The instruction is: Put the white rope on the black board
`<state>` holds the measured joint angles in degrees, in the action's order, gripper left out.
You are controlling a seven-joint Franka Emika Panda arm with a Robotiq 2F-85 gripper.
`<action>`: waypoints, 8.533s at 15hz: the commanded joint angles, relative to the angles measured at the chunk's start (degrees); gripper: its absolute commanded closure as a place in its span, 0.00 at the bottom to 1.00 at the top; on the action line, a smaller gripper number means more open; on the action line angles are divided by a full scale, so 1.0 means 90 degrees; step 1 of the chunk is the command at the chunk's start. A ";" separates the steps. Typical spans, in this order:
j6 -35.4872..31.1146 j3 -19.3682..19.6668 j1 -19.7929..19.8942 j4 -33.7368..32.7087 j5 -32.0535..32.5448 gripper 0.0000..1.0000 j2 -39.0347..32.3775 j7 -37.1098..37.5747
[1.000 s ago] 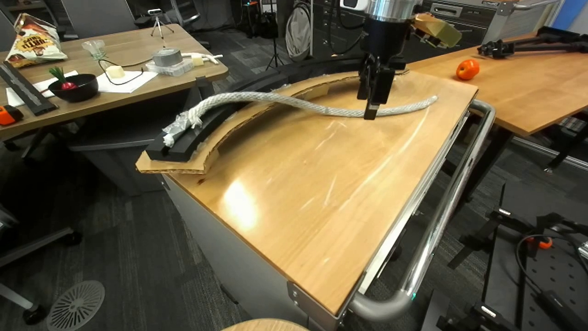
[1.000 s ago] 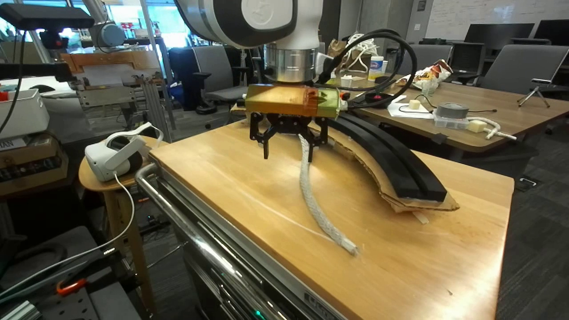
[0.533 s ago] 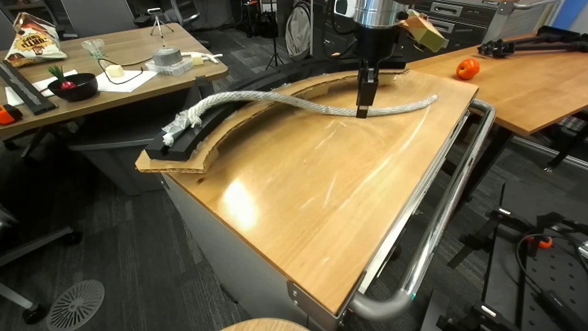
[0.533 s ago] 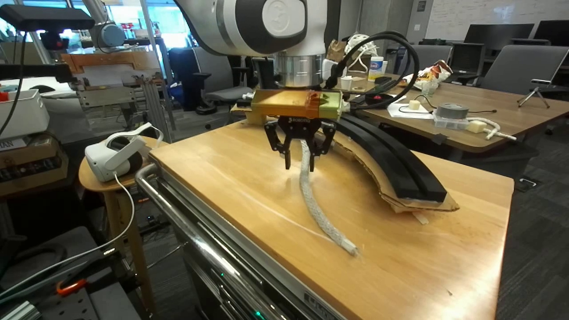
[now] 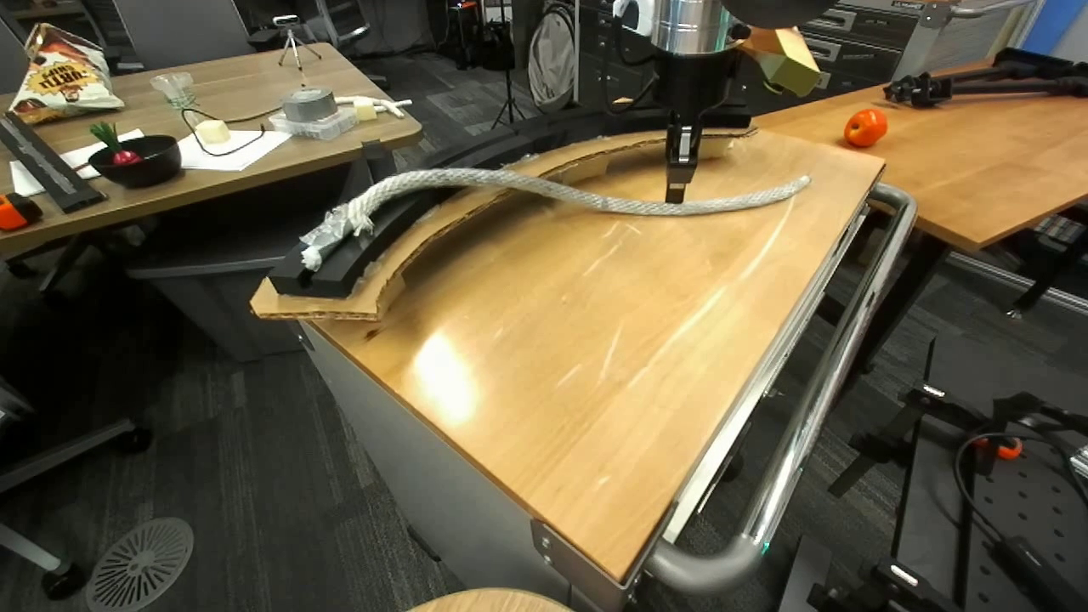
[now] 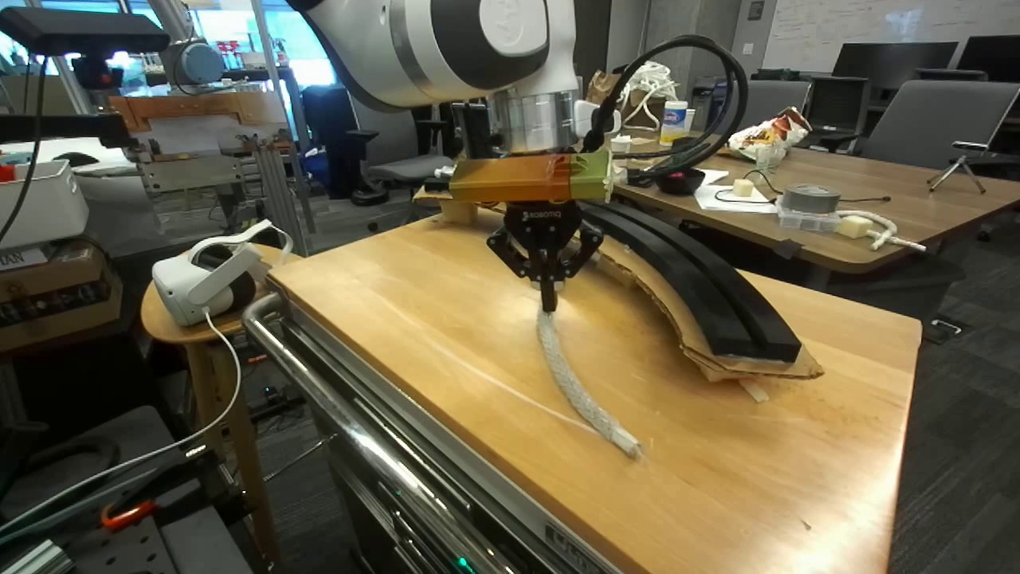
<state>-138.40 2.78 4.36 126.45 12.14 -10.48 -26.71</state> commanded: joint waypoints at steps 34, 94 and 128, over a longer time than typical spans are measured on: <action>-0.0257 -0.0095 -0.0216 -0.0175 0.3234 0.97 0.0668 0.0877; 0.0730 0.0599 0.0177 0.1755 -0.1112 0.00 0.2061 -0.1392; -0.1523 0.1014 0.0687 0.0636 0.2837 0.32 -0.0064 0.3954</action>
<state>-148.44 11.15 10.42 133.07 39.12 -9.08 10.47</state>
